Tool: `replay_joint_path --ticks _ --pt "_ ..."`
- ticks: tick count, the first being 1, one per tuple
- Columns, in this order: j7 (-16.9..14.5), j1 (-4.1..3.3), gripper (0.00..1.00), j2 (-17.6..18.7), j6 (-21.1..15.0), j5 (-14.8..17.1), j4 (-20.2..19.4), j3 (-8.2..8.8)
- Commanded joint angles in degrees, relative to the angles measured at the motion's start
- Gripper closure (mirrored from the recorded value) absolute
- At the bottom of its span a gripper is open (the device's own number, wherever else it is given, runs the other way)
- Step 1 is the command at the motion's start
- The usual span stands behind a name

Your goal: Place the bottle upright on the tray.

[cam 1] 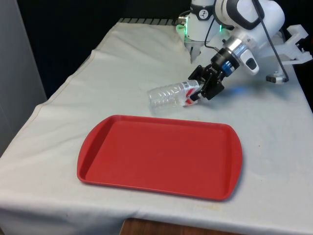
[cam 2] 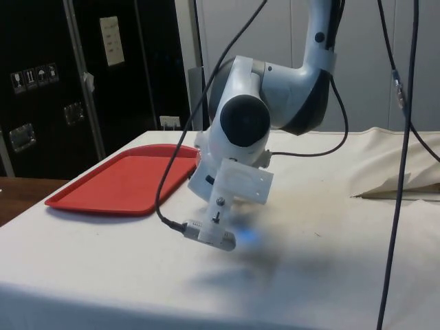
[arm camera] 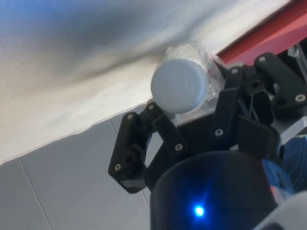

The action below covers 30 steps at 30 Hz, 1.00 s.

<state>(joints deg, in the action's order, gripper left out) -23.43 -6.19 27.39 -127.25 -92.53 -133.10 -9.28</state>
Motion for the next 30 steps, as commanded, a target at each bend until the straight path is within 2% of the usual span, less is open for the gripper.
replay_joint_path --ticks 1,3,5,6,7,13,14,19,21,22,23,30 --pt "0.46 0.17 0.83 0.4 -0.69 -0.34 0.11 -0.06" --pt "0.0 0.17 0.87 -0.34 -0.34 0.29 -0.06 -0.06" --pt "-0.29 0.23 0.87 -0.69 -0.23 0.57 -0.06 -0.06" --pt "0.0 0.0 0.87 -0.23 0.06 0.17 0.0 0.0" --pt "-0.29 0.23 0.87 -0.69 -0.23 0.57 -0.06 -0.06" --pt "-0.97 0.29 0.87 -1.95 -0.17 1.55 0.06 0.0" --pt "-0.57 0.11 0.87 -1.72 0.06 1.09 0.11 0.0" --pt "-1.26 0.4 0.87 -2.75 -0.06 2.01 0.11 0.0" --pt "-1.38 0.4 0.87 -3.04 -0.06 2.18 0.17 0.0" --pt "-0.69 0.17 0.87 -2.81 0.06 1.43 0.17 0.06" --pt "-1.43 0.4 0.87 -3.21 -0.06 2.29 0.17 0.0" --pt "-2.12 0.34 0.87 -4.47 0.06 3.32 0.29 0.06"
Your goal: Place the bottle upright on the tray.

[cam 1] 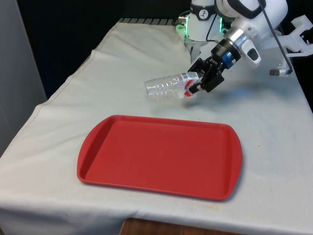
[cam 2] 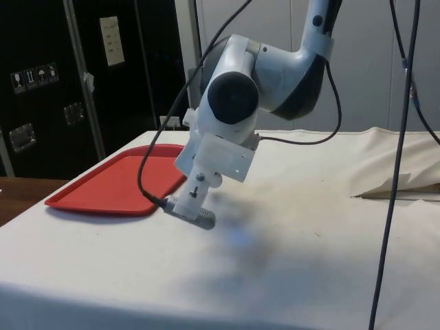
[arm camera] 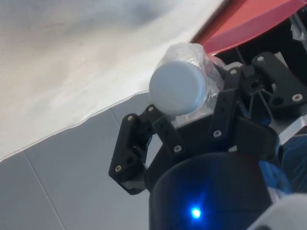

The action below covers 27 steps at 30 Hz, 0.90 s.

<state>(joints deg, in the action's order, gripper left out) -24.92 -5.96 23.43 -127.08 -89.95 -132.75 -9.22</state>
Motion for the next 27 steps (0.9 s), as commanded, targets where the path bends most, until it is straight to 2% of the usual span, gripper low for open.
replay_joint_path --ticks 1,13,20,27 --pt "-0.06 0.0 0.87 -0.17 0.0 0.11 0.0 0.0" --pt "-1.32 0.11 0.87 -2.12 0.06 1.66 0.23 0.06" --pt "-0.69 0.06 0.87 -2.52 0.17 1.26 0.63 0.11" --pt "-0.23 0.34 0.87 -3.32 -0.4 2.46 1.15 0.11"
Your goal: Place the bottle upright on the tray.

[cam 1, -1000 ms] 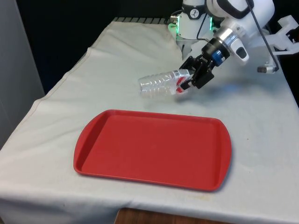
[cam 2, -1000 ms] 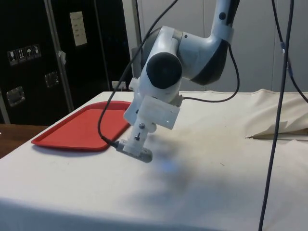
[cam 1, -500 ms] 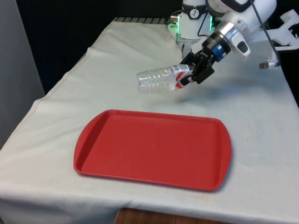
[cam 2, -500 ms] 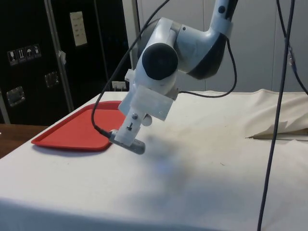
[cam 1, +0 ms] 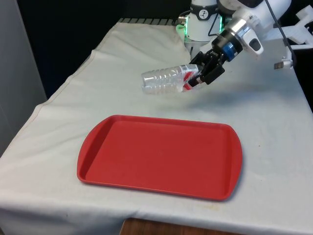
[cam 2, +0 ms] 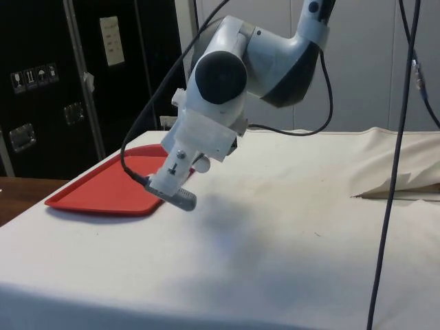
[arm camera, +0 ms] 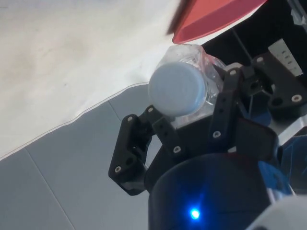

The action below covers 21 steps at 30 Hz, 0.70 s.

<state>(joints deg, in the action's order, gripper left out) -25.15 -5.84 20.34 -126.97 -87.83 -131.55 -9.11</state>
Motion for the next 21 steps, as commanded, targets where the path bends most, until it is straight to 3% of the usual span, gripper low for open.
replay_joint_path --ticks 1,4,9,10,12,19,20,21 --pt "0.0 0.0 0.87 0.0 0.0 0.0 0.0 0.0" --pt "0.34 0.46 0.87 -0.46 -0.74 0.69 0.06 0.06" --pt "0.63 0.8 0.87 -0.92 -0.97 1.38 0.52 0.06" --pt "0.8 0.46 0.87 -0.57 -0.34 1.03 0.52 0.06" --pt "0.69 0.97 0.87 -1.03 -1.09 1.55 0.69 0.11" --pt "0.86 1.38 0.87 -1.32 -1.95 2.29 1.6 0.74" --pt "0.92 1.03 0.87 -1.03 -1.2 2.12 1.66 0.74" --pt "0.92 1.43 0.87 -1.32 -2.06 2.35 1.72 0.86"
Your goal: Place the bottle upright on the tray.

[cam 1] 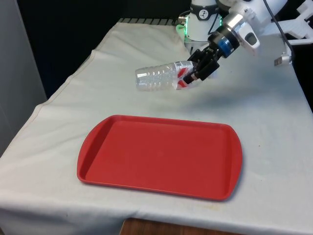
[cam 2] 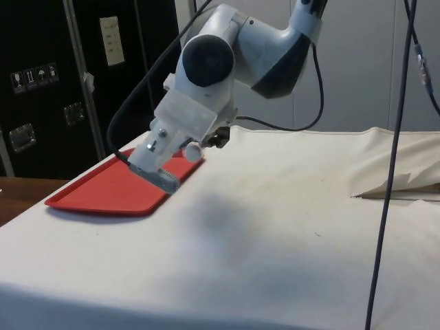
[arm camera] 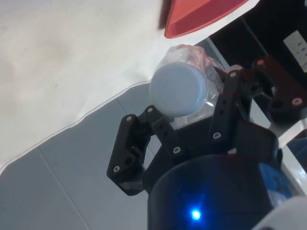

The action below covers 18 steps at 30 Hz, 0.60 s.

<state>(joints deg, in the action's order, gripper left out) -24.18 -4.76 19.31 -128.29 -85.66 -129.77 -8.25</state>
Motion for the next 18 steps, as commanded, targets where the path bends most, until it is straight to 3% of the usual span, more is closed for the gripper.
replay_joint_path --ticks 1,7,8,9,16,17,18 --pt "-0.06 0.4 0.87 -0.29 -0.92 0.29 0.06 0.11" --pt "-0.06 0.63 0.87 -0.29 -2.18 1.26 0.57 0.86" --pt "0.17 0.29 0.87 -0.06 -1.38 0.97 0.69 0.92" --pt "-0.11 0.69 0.87 -0.34 -2.41 1.43 0.63 0.97" --pt "-0.52 0.86 0.87 -1.32 -4.18 2.81 0.74 2.23" --pt "-0.57 0.86 0.87 -1.43 -4.41 2.92 0.74 2.41" --pt "-0.06 0.4 0.87 -1.2 -3.61 2.52 0.86 2.52"
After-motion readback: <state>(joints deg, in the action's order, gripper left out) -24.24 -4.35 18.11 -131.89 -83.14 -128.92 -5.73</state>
